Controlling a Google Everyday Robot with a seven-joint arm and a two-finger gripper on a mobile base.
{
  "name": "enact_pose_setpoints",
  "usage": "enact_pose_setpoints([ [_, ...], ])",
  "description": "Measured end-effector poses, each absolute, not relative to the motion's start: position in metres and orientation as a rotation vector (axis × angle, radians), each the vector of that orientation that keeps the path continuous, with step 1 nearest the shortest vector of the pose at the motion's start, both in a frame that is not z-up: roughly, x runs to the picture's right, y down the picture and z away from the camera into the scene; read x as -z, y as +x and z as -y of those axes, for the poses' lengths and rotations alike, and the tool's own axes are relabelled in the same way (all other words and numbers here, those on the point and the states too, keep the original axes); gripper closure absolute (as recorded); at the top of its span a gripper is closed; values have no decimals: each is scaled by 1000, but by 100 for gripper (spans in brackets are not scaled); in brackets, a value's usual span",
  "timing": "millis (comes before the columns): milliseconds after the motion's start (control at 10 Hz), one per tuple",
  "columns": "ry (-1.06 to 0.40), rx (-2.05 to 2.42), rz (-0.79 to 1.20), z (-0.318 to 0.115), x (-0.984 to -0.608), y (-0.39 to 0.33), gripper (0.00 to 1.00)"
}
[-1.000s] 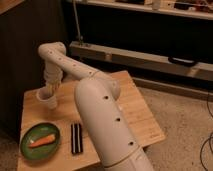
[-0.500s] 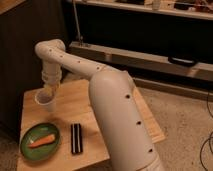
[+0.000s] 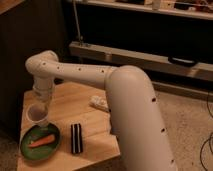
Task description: Place the ceramic cup in the ceramic bowl
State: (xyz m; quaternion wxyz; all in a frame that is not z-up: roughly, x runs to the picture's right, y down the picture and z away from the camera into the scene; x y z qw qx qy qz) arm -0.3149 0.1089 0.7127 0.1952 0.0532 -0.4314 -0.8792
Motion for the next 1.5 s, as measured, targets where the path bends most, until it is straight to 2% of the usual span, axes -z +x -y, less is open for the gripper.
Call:
enact_pose_setpoints([
  [200, 161, 2484, 1224, -123, -708, -319, 100],
  [1500, 218, 2517, 1278, -149, -739, -339, 100],
])
